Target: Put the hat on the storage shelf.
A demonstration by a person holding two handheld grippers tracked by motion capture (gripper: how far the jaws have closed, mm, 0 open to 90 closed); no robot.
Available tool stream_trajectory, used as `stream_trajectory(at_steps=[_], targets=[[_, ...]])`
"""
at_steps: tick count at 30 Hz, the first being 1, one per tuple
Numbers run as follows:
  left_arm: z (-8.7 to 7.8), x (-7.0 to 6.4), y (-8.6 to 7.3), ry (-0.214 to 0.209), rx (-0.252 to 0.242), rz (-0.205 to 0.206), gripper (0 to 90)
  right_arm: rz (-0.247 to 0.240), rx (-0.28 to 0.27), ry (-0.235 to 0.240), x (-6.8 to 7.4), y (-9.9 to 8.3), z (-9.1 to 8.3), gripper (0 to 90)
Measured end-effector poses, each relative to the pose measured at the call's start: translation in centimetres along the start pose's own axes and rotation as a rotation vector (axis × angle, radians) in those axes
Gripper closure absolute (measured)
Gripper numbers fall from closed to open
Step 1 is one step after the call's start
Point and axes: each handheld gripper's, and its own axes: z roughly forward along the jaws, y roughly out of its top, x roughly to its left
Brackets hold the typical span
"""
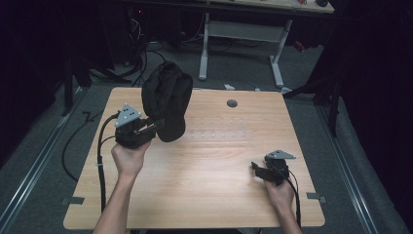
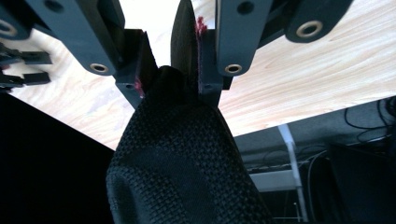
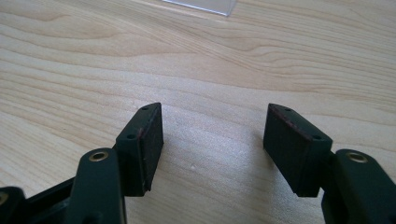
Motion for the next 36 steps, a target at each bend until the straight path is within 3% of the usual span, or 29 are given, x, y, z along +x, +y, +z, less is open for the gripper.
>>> stream_trajectory(at_steps=[10, 19, 28, 36], targets=[[1.8, 0.6, -0.7, 0.059, 0.002, 0.016, 70.7, 0.001, 0.0, -0.001, 0.0, 0.0, 0.0, 37.9], [2.8, 0.6, -1.4, 0.074, 0.003, 0.021, 70.7, 0.002, 0.001, -0.001, 0.0, 0.0, 0.0, 37.7], [3.6, 0.5, -2.3, 0.083, -0.001, 0.055, 70.7, 0.001, 0.001, -0.001, 0.0, 0.0, 0.0, 37.3], [4.2, 0.9, -3.3, 0.088, -0.005, 0.054, 70.6, -0.002, 0.0, 0.0, 0.1, 0.0, 0.0, 37.2]])
